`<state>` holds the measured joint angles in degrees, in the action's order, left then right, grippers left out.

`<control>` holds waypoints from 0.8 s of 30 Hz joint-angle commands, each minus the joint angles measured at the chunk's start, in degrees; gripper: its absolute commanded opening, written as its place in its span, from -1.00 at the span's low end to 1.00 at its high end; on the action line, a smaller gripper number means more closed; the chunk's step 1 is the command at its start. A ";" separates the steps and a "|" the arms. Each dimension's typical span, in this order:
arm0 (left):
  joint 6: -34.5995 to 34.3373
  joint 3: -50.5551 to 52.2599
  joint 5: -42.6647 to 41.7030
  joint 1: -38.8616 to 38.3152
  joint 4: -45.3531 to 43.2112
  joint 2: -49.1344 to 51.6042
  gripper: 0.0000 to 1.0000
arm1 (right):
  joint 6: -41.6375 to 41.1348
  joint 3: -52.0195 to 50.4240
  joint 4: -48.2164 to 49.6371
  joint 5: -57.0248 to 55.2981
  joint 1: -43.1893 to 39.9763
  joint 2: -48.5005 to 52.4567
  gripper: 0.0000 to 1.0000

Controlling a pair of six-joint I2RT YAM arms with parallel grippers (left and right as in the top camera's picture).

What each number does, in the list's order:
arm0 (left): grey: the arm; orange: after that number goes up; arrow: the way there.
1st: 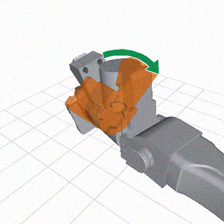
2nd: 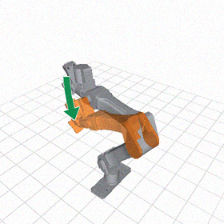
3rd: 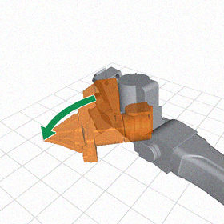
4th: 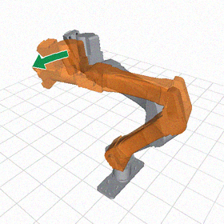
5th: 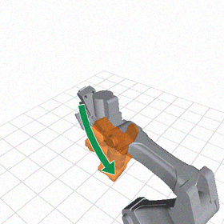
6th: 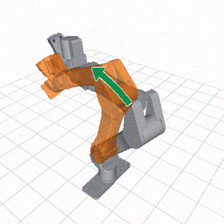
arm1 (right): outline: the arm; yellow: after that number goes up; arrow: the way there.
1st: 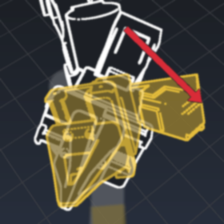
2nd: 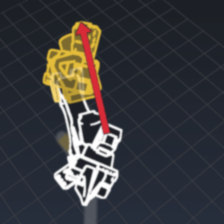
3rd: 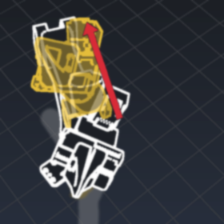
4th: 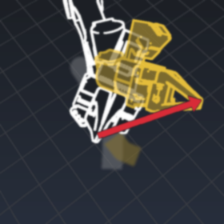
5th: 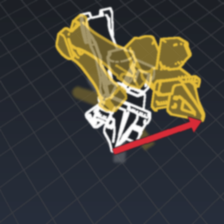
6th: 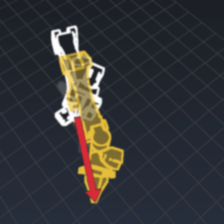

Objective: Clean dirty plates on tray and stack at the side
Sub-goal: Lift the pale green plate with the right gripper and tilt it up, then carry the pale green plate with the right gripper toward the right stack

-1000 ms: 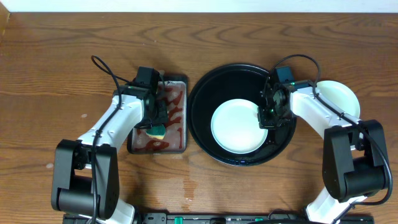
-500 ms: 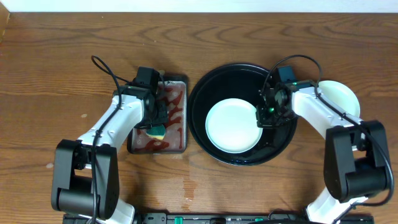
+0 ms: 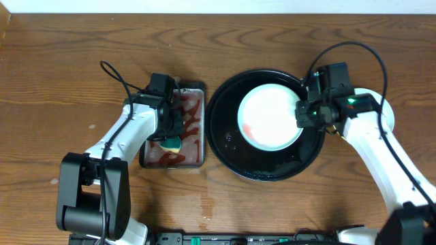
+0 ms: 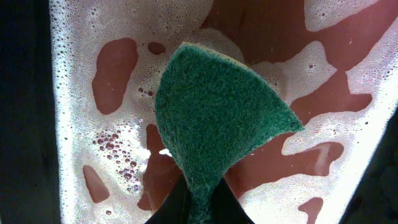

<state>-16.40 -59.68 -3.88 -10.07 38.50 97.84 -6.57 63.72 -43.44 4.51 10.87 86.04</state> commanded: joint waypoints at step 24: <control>2.54 0.22 0.94 0.24 -2.49 0.39 -0.85 | 7.19 0.02 5.84 -36.20 8.63 -10.49 -0.97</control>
<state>-16.10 -59.68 -3.88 -10.07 37.12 97.84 -0.51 63.72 -38.28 -25.17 17.91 76.23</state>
